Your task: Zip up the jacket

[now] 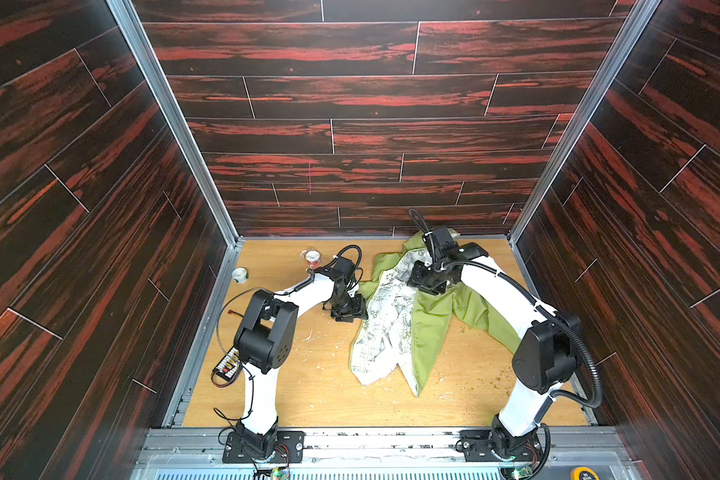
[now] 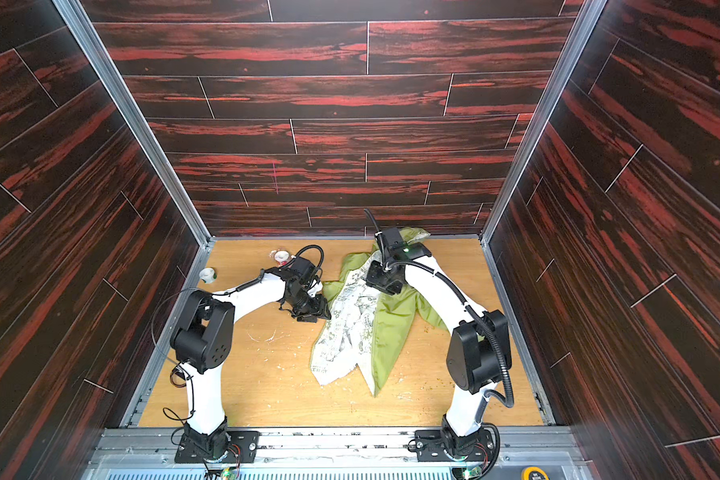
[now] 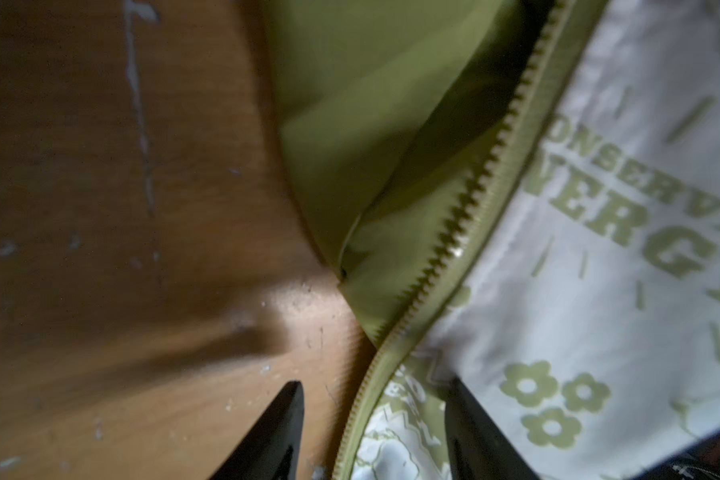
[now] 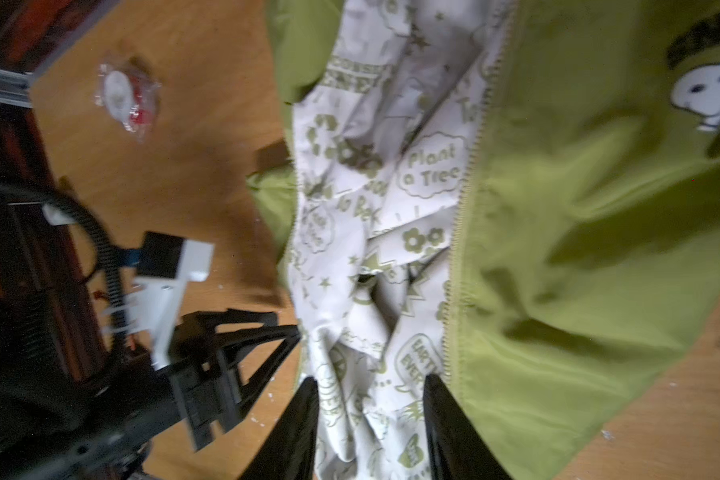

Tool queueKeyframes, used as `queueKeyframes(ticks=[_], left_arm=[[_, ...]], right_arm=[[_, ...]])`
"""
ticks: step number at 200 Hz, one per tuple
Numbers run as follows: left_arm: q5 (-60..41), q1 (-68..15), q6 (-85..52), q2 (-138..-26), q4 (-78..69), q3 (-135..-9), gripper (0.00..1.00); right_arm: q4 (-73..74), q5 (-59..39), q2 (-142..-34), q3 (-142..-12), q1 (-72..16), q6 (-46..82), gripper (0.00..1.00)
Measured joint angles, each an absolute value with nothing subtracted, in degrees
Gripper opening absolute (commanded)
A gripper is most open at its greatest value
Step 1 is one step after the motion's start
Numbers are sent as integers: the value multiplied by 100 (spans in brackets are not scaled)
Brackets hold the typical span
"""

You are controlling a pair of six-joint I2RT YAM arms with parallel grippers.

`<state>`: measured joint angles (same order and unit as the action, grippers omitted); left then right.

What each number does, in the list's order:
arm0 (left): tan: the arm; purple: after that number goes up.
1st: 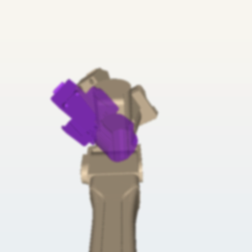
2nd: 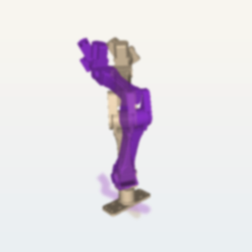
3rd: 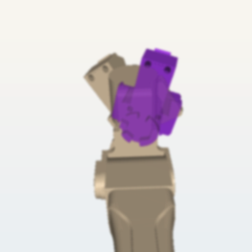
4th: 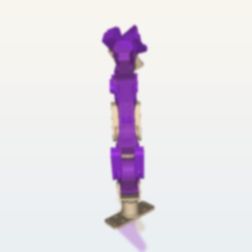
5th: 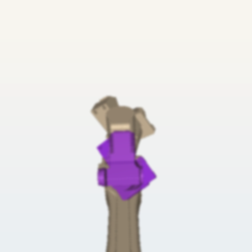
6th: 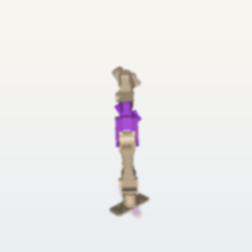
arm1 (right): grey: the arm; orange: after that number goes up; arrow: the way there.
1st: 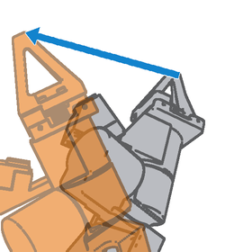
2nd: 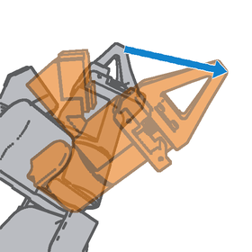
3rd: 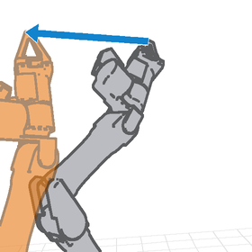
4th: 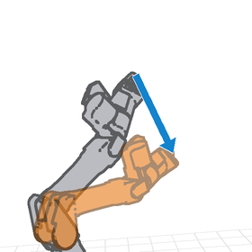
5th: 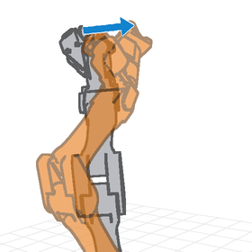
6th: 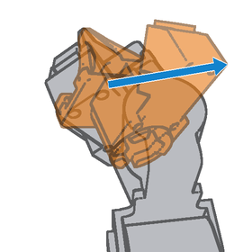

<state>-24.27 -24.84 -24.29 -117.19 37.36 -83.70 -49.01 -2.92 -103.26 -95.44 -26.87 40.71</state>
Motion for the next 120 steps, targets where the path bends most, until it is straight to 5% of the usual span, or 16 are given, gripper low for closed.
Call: queueKeyframes(ticks=[19,35,74,120], left_arm=[[-2508,-2517,-2462,-11876,3625,-8379,46],[-2569,-2547,-2552,-11900,3573,-8377,27],[-2663,-2641,-2593,-11856,3361,-8252,4],[-2665,-2665,-2799,-11487,3148,-7961,0]], right_arm=[[-4810,-436,-10516,-9885,-2794,4178,50],[-4744,-556,-10829,-10200,-2838,4292,53],[-4624,-825,-11880,-11045,-2871,4545,50],[-4707,-996,-12980,-12062,-2934,4821,51]])
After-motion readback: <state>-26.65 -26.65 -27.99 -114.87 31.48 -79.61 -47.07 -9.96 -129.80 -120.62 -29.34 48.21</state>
